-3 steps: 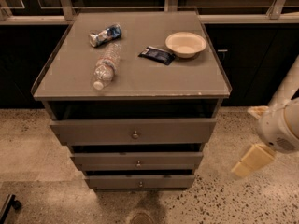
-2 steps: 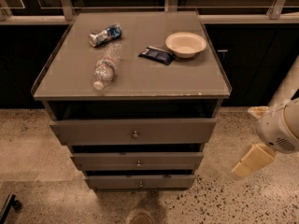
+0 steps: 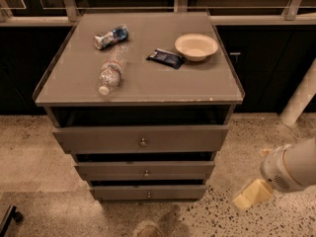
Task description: Open middle drawer
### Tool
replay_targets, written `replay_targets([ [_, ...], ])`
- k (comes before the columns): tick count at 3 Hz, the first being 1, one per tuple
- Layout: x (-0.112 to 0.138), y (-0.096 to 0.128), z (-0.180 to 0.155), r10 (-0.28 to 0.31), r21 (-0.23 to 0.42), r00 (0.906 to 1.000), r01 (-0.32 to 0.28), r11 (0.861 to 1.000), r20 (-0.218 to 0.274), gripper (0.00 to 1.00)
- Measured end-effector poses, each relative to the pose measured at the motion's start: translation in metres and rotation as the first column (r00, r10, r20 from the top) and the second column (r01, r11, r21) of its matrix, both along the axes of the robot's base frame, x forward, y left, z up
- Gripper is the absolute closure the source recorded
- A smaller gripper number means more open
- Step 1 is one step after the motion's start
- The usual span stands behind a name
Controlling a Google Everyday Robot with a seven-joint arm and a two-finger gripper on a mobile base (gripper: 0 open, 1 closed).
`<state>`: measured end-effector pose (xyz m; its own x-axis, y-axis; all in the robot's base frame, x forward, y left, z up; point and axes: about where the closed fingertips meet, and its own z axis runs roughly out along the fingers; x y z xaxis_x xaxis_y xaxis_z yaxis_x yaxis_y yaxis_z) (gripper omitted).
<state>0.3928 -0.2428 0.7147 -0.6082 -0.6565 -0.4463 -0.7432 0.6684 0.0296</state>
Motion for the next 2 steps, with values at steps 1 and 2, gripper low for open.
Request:
replay_targets([
  [1,0.003,0.002,-0.051,-0.038,0.032,0.9984,0.036,0.999,0.042,0.0],
  [2,0.023,-0.004,-0.046,-0.072,0.022,0.9905,0.07,0.997,0.117,0.0],
])
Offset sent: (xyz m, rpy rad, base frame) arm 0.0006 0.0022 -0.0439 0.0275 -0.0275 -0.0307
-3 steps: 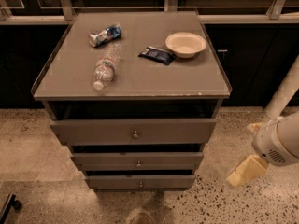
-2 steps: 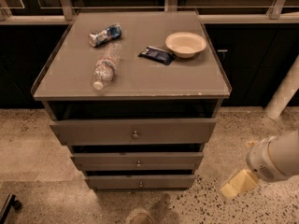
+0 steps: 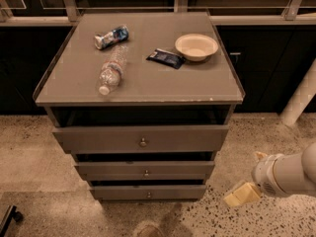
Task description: Open middle drawer
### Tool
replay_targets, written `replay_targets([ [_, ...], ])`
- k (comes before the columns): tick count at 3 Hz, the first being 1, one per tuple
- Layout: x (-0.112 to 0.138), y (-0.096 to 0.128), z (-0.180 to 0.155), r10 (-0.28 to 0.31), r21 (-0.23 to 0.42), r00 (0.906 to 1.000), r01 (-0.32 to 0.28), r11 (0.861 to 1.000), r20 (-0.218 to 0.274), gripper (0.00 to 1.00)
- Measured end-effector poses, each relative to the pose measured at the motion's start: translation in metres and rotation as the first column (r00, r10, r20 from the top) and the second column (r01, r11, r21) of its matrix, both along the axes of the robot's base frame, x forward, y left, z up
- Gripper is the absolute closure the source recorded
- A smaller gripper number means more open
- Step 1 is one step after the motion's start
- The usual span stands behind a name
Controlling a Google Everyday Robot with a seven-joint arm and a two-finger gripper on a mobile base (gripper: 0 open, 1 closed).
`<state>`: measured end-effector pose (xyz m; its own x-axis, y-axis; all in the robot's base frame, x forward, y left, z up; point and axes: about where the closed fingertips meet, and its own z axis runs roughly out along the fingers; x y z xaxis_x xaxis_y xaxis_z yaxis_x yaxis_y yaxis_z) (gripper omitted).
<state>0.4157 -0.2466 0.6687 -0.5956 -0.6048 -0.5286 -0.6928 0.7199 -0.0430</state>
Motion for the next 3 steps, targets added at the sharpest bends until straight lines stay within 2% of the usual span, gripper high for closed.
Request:
replay_targets([
  [1,0.0001,0.0,0.0003,0.0,0.0,1.0,0.0,1.0,0.0,0.17],
  [3,0.0001,0.0,0.0003,0.0,0.0,1.0,0.0,1.0,0.0,0.64],
])
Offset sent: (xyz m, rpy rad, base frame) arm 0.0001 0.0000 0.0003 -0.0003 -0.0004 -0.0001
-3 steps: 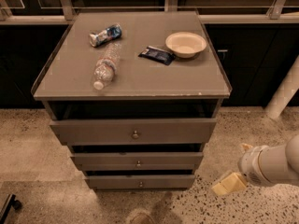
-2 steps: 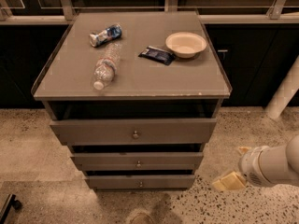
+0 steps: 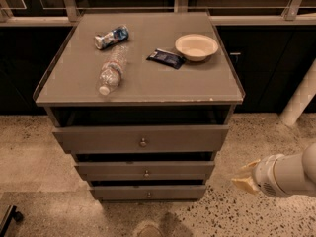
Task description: Open middle drawer
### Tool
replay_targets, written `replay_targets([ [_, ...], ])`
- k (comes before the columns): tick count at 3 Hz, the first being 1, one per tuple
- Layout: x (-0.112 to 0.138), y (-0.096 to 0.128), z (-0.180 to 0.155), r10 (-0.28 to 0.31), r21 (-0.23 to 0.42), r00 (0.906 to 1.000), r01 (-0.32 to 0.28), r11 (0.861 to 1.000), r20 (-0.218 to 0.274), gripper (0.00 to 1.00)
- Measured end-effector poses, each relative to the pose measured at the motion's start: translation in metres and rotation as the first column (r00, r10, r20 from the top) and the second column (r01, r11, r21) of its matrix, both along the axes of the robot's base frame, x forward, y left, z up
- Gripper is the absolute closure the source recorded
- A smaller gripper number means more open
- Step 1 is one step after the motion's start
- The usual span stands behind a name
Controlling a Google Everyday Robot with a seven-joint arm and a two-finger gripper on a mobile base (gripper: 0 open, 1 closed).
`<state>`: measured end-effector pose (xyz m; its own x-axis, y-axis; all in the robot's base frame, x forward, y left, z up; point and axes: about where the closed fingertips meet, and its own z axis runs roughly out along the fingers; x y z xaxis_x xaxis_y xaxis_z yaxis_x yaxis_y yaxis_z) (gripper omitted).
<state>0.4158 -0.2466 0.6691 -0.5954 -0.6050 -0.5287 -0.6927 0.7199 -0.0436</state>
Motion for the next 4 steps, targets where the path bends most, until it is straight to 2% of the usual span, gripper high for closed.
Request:
replay_targets([
  [1,0.0,0.0,0.0,0.0,0.0,1.0,0.0,1.0,0.0,0.87],
  [2,0.005,-0.003,-0.006,-0.064,0.019,0.9973,0.064,0.998,0.034,1.0],
  [3,0.003,0.003,-0.031,-0.156,0.081,0.9828,0.148,0.986,0.099,1.0],
  [4,0.016,0.008,-0.048,-0.236,0.181,0.9519,0.202,0.963,0.196,1.0],
])
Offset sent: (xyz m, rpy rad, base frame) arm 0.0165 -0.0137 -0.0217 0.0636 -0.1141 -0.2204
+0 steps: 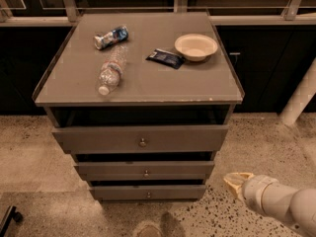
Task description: Open middle drawer
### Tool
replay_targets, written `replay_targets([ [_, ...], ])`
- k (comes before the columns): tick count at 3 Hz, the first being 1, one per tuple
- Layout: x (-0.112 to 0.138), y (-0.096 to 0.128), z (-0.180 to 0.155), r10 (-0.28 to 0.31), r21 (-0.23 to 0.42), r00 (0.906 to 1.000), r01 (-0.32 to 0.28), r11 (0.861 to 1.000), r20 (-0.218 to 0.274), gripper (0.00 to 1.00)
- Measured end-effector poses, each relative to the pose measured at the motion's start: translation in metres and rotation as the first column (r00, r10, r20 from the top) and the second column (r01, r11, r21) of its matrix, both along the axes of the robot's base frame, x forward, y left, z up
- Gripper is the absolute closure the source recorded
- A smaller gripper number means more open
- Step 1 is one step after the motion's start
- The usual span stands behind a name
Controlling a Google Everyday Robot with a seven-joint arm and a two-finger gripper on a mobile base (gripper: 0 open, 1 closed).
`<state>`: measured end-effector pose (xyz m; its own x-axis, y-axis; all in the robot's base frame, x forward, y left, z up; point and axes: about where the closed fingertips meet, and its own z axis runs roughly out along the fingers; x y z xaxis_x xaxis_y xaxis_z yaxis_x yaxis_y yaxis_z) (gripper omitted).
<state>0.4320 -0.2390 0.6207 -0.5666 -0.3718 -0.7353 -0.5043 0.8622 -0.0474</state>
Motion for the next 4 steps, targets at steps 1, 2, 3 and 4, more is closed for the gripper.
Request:
replay_targets([
  [1,0.019,0.01,-0.012,-0.01,0.071,0.9914,0.001,0.997,0.13,1.0],
  [2,0.042,0.031,-0.039,0.008,0.149,0.9831,-0.036,0.988,0.183,1.0],
  [3,0.061,0.055,-0.064,0.062,0.184,0.9834,-0.094,0.978,0.171,1.0],
  [4,0.063,0.06,-0.066,0.07,0.19,0.9832,-0.102,0.977,0.168,1.0],
])
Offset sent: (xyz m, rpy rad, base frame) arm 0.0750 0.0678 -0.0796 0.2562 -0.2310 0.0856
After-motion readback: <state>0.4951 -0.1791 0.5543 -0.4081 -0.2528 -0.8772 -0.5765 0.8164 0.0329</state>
